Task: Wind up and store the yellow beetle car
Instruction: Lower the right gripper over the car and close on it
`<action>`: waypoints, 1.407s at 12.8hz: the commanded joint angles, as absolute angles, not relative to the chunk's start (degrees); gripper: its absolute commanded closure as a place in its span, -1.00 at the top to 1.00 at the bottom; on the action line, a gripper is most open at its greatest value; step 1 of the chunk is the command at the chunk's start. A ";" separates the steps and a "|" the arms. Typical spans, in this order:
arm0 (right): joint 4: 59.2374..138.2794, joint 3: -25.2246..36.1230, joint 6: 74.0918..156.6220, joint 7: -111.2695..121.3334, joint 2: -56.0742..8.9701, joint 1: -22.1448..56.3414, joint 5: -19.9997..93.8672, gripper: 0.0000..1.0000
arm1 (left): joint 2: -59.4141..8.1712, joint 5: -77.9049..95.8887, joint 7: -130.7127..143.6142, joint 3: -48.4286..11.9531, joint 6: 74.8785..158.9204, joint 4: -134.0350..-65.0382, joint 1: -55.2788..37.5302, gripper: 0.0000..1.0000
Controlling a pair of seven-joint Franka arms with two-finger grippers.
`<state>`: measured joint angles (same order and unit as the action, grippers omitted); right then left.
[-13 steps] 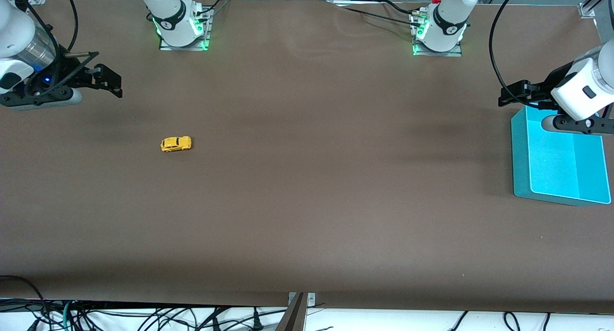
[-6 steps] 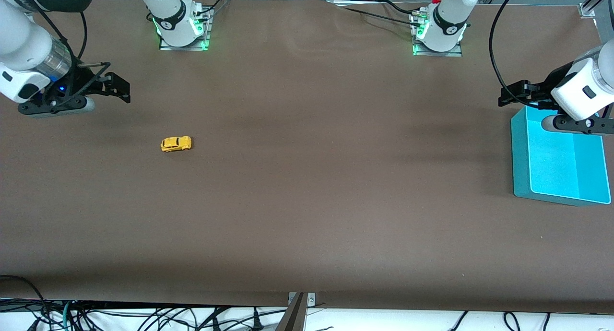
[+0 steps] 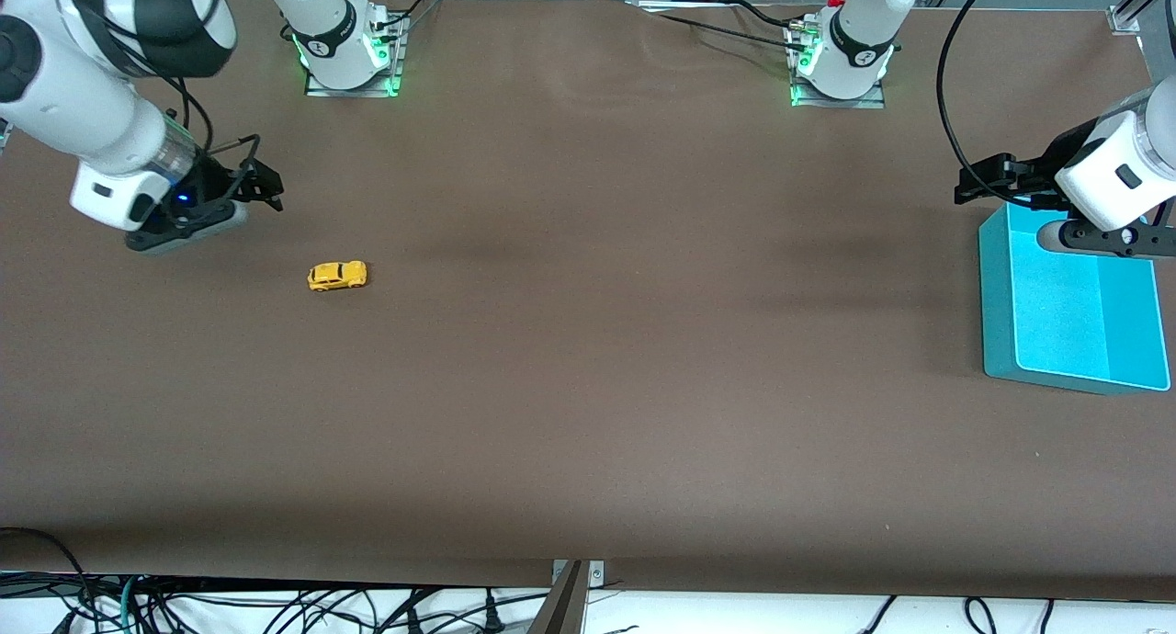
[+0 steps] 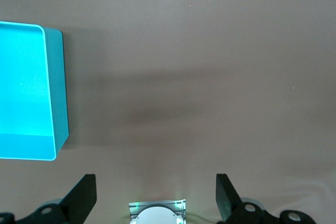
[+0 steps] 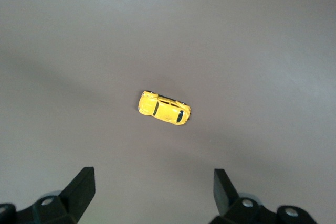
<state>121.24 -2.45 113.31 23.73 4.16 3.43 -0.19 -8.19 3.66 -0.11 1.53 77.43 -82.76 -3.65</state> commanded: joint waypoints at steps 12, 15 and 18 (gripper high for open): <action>138.43 -4.57 154.05 85.67 -13.96 2.90 -0.09 1.00 | -8.52 3.69 0.00 1.67 77.43 -82.00 -3.87 1.00; 138.43 -4.57 154.86 86.31 -14.94 2.02 -0.09 0.91 | -8.53 3.69 0.09 1.67 77.43 -82.00 -3.87 1.00; 138.60 -4.57 155.04 86.31 -15.91 0.79 0.00 0.51 | -8.53 3.69 0.00 1.67 77.43 -82.00 -3.87 1.00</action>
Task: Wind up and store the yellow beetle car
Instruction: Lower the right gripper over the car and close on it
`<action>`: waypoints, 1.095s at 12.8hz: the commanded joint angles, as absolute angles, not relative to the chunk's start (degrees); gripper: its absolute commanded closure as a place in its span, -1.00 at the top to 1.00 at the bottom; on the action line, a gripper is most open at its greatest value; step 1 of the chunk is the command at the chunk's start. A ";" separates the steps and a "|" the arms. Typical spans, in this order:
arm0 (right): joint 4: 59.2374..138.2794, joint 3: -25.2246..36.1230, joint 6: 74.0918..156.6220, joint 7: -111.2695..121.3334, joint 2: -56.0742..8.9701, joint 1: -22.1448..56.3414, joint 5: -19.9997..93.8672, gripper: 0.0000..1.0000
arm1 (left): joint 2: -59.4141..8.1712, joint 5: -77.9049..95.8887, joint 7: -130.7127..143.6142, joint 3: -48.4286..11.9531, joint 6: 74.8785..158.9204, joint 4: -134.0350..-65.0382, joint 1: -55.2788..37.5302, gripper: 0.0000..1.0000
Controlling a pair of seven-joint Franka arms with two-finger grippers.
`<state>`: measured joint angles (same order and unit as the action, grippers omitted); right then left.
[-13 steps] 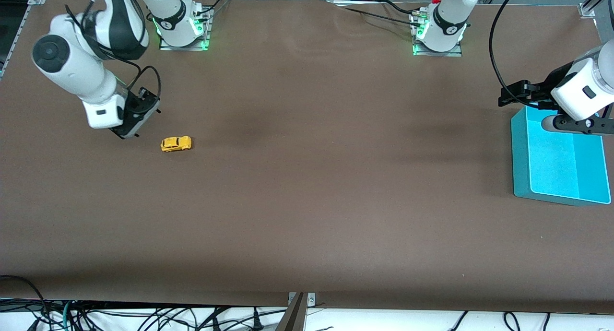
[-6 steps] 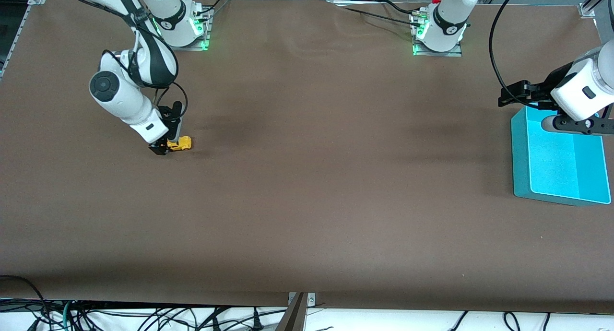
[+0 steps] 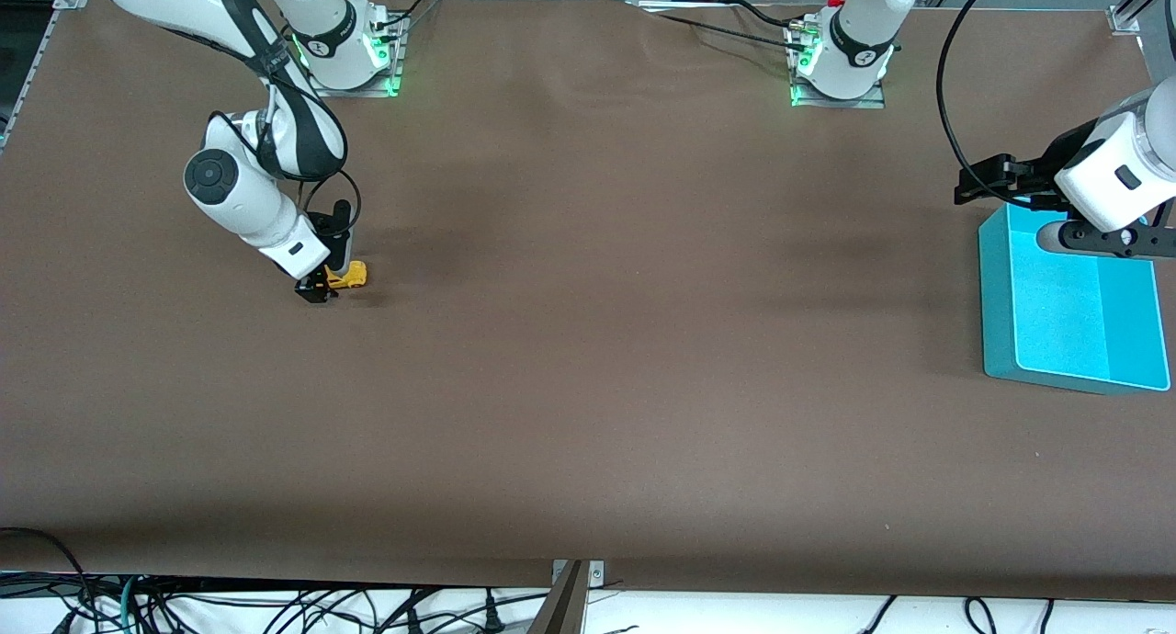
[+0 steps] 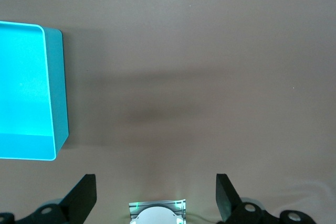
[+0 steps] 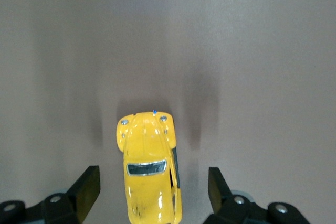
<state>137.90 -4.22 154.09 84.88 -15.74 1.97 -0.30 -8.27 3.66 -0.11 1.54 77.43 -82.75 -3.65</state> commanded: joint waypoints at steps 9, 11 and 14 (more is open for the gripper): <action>138.78 -4.57 154.95 85.52 -15.91 0.70 0.17 -0.92 | -8.53 3.78 0.00 1.67 77.43 -82.00 -3.87 1.00; 138.43 -4.57 154.69 85.43 -16.00 0.62 1.84 -1.00 | -8.53 3.78 0.00 1.76 77.43 -82.00 -3.87 1.00; 138.16 -4.48 154.69 85.52 -16.70 0.62 3.16 -1.00 | -8.53 3.78 0.00 1.67 77.43 -82.00 -3.87 1.00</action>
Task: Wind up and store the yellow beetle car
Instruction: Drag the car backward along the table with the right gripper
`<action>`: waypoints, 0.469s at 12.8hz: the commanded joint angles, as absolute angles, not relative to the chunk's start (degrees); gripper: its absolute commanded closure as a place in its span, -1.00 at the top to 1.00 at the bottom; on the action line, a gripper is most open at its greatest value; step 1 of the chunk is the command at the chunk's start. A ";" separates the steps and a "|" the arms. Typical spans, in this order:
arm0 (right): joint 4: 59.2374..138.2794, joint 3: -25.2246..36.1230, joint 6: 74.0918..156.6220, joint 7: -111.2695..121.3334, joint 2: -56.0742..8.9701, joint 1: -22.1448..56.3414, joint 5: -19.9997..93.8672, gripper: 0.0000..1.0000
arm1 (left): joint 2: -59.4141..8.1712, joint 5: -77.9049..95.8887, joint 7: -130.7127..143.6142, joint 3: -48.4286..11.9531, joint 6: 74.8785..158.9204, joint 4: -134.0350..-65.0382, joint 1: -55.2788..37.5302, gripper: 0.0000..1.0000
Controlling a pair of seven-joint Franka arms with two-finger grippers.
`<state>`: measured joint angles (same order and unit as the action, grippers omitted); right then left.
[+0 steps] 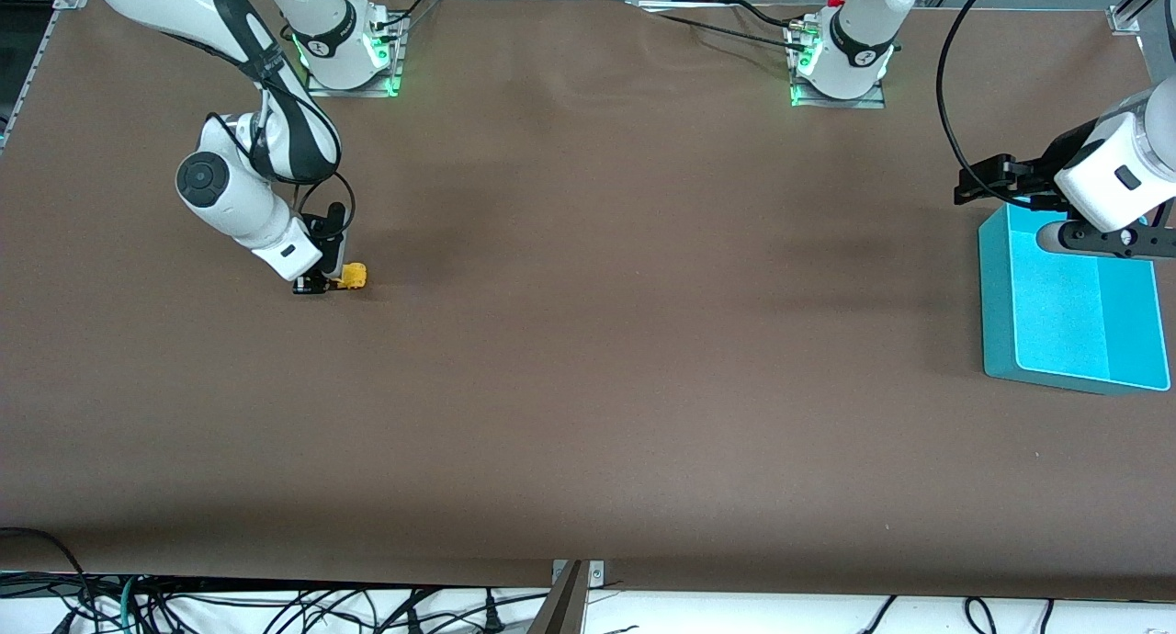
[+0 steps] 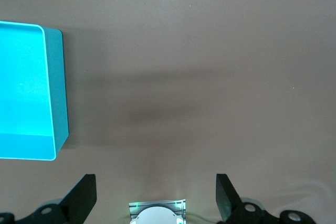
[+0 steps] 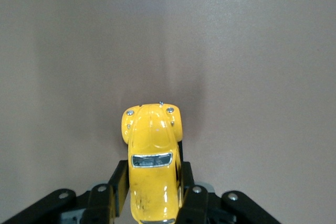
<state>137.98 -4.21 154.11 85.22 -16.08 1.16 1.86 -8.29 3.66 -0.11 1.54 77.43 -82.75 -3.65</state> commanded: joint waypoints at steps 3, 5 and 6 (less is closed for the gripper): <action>138.34 -4.48 154.52 86.48 -17.32 0.62 2.82 -1.00 | -8.53 3.87 0.00 1.67 77.43 -82.00 -3.87 1.00; 138.43 -4.48 154.51 87.80 -17.31 0.53 2.90 -1.00 | -8.53 3.87 0.00 1.67 77.43 -82.00 -3.87 1.00; 138.34 -4.48 154.51 89.63 -17.31 0.09 2.99 -1.00 | -8.53 3.87 0.00 1.67 77.43 -82.00 -3.87 1.00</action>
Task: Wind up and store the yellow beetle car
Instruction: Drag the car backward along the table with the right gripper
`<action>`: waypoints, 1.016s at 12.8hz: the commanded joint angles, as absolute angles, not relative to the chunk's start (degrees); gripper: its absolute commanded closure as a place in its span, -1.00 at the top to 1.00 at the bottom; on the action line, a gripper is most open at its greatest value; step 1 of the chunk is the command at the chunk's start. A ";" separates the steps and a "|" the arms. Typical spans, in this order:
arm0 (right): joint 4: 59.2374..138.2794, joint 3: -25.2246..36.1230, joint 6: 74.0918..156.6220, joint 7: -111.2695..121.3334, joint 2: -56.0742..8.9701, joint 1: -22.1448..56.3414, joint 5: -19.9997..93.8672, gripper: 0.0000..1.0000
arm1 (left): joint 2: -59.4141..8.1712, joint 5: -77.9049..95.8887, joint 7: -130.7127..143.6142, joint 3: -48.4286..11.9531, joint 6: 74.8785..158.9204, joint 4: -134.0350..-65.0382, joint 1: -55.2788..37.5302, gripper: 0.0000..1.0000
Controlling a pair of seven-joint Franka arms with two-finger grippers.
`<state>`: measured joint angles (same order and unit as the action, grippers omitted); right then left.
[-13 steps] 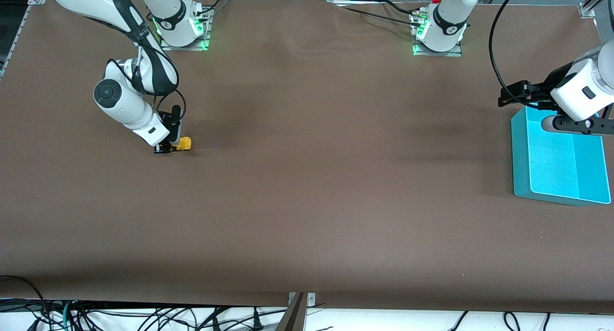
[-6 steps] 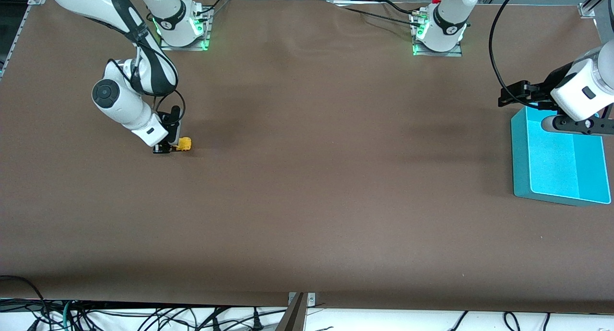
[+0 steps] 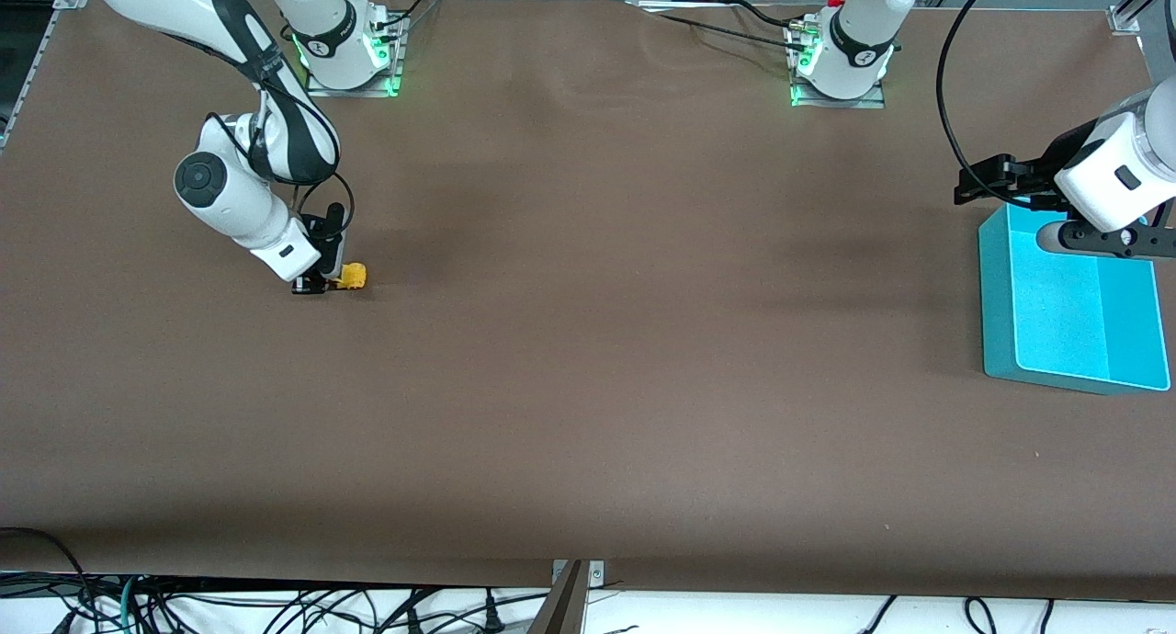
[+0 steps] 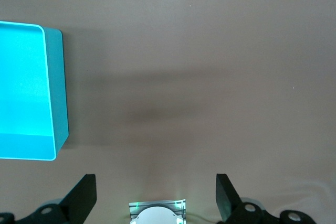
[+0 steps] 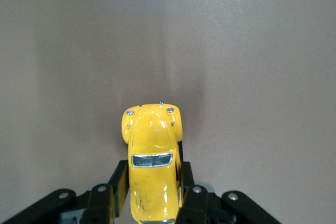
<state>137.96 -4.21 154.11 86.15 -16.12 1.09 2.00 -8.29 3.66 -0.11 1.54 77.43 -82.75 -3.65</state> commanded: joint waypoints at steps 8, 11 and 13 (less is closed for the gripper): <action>138.25 -1.49 154.42 103.61 -18.81 -11.40 3.08 -1.00 | -8.53 3.87 0.00 1.67 77.43 -82.00 -3.87 1.00; 137.99 -1.49 154.42 106.08 -19.69 -15.82 3.08 -1.00 | -8.53 3.87 0.00 1.67 77.43 -82.00 -3.87 1.00; 137.81 -1.76 153.81 105.82 -19.43 -15.73 2.99 -0.99 | -8.53 3.87 0.00 1.67 77.43 -82.00 -3.87 1.00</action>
